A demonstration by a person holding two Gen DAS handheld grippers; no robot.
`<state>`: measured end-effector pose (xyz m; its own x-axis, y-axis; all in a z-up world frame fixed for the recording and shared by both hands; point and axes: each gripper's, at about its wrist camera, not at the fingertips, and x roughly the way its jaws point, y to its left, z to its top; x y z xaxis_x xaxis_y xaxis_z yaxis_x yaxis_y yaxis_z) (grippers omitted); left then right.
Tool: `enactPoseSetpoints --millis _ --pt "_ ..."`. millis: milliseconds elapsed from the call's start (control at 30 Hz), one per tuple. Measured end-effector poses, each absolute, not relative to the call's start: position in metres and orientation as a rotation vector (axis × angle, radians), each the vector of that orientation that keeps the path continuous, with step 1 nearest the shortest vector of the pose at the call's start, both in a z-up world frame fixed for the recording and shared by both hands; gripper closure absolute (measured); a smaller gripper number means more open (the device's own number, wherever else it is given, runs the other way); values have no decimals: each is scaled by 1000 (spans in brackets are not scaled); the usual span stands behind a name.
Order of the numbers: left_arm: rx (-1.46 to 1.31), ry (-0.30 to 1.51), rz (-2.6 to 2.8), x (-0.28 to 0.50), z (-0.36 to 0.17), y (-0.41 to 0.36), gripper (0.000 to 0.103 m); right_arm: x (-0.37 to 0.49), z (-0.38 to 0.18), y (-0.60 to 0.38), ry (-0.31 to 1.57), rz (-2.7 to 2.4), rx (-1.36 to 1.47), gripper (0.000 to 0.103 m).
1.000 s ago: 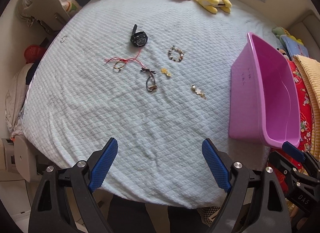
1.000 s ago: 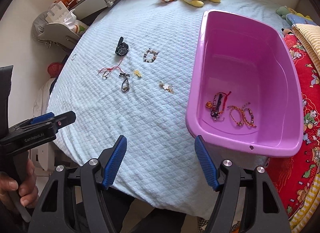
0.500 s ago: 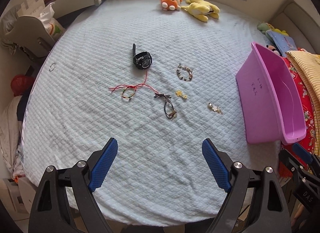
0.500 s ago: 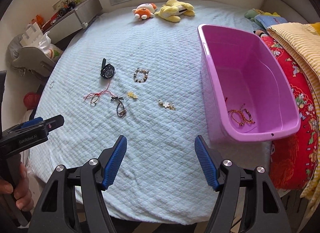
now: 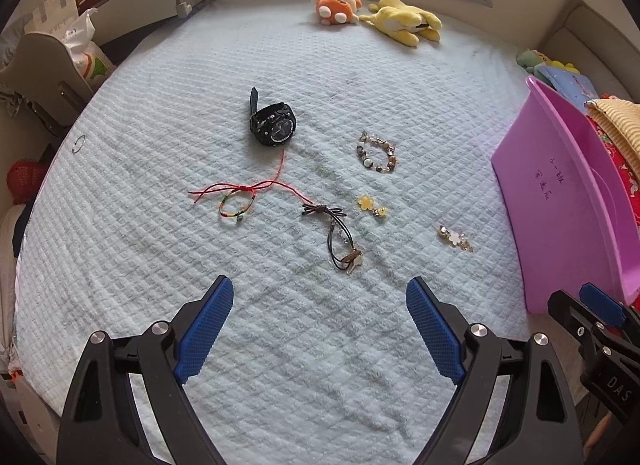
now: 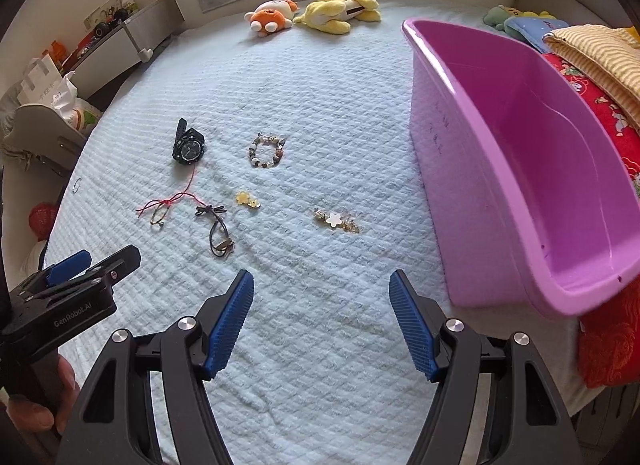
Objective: Organize jewelry
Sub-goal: 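Move left tool to brown leather key bracelet while right tool approaches white-flower gold pendant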
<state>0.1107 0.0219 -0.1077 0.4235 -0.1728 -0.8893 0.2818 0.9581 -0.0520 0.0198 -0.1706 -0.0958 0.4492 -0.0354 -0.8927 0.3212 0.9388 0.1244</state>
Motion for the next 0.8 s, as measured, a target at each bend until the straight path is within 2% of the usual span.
enactPoseSetpoints --millis 400,800 --pt "99 1018 -225 138 -192 -14 16 68 -198 -188 1038 -149 210 36" --pt "105 991 -202 152 -227 -28 16 95 -234 -202 999 -125 144 36"
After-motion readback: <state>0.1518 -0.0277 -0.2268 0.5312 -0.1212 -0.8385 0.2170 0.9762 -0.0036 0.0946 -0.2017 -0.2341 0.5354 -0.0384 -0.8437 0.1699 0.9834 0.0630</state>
